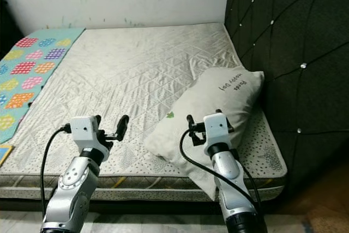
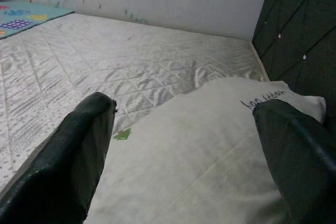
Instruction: Clean up the room
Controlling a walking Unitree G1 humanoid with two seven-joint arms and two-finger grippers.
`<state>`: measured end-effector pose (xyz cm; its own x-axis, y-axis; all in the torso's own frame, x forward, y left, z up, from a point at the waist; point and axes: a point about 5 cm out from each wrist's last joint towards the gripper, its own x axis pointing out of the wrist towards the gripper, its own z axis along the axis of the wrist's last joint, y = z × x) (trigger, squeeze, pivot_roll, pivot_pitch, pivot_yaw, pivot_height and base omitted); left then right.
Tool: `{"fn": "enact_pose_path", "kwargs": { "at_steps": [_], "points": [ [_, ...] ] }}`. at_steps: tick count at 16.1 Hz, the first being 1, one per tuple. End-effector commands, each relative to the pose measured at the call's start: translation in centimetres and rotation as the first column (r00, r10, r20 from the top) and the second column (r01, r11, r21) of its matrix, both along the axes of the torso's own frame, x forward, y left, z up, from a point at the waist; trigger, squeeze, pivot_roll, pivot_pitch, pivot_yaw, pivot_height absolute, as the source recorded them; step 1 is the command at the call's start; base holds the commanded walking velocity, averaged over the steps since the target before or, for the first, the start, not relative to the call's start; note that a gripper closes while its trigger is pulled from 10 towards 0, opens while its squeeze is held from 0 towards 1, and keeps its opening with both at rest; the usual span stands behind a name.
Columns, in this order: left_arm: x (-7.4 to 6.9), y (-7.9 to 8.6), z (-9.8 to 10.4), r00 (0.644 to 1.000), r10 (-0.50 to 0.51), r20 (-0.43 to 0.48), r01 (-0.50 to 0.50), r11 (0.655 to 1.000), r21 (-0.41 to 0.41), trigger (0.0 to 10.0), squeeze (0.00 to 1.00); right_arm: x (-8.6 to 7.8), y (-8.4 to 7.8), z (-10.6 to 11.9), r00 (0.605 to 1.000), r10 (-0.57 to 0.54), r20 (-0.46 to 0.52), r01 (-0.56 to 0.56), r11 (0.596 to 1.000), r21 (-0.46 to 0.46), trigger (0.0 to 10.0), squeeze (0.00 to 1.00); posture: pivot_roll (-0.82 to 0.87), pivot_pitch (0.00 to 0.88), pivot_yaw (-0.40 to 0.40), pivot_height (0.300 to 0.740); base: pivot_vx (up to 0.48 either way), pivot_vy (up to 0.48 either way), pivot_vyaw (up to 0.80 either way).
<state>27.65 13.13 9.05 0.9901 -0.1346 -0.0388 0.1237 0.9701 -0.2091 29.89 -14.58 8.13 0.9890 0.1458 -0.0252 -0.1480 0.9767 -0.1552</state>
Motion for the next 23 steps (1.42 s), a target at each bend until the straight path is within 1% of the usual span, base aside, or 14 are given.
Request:
{"fn": "enact_pose_path", "kwargs": {
  "at_steps": [1, 4, 5, 10, 23],
  "points": [
    [0.21, 0.17, 0.50, 1.000, -0.003, 0.016, 0.003, 1.000, 0.001, 10.0, 0.00, 0.07, 0.29, 0.49, 1.000, 0.003, 0.014, -0.003, 1.000, 0.009, 10.0, 0.00, -0.23, 0.000, 0.117, 0.740, 0.000, 0.480, 0.00],
    [0.29, 0.11, 0.51, 1.000, -0.002, 0.015, 0.002, 1.000, -0.002, 10.0, 0.00, 0.17, 0.21, 0.54, 1.000, 0.003, 0.015, -0.003, 1.000, 0.002, 10.0, 0.00, -0.23, 0.000, 0.113, 0.740, 0.000, 0.480, 0.00],
    [0.30, 0.12, 0.58, 1.000, 0.002, 0.021, -0.002, 1.000, 0.008, 10.0, 0.00, 0.20, 0.20, 0.54, 1.000, 0.004, 0.015, -0.004, 1.000, 0.000, 10.0, 0.00, -0.23, 0.000, 0.113, 0.740, 0.000, 0.000, 0.00],
    [0.38, -0.04, 0.69, 1.000, -0.008, 0.029, 0.008, 1.000, -0.001, 10.0, 0.00, 0.16, 0.16, 0.48, 1.000, 0.004, 0.014, -0.004, 1.000, -0.008, 10.0, 0.00, -0.24, 0.000, 0.116, 0.740, 0.000, 0.000, 0.00],
    [0.42, -0.22, 0.65, 1.000, -0.008, 0.029, 0.008, 1.000, -0.009, 10.0, 0.00, 0.19, -0.20, 0.54, 1.000, 0.009, 0.018, -0.008, 0.999, -0.036, 10.0, 0.00, -0.24, 0.000, 0.106, 0.740, 0.000, -0.346, 0.00]
  ]
}}
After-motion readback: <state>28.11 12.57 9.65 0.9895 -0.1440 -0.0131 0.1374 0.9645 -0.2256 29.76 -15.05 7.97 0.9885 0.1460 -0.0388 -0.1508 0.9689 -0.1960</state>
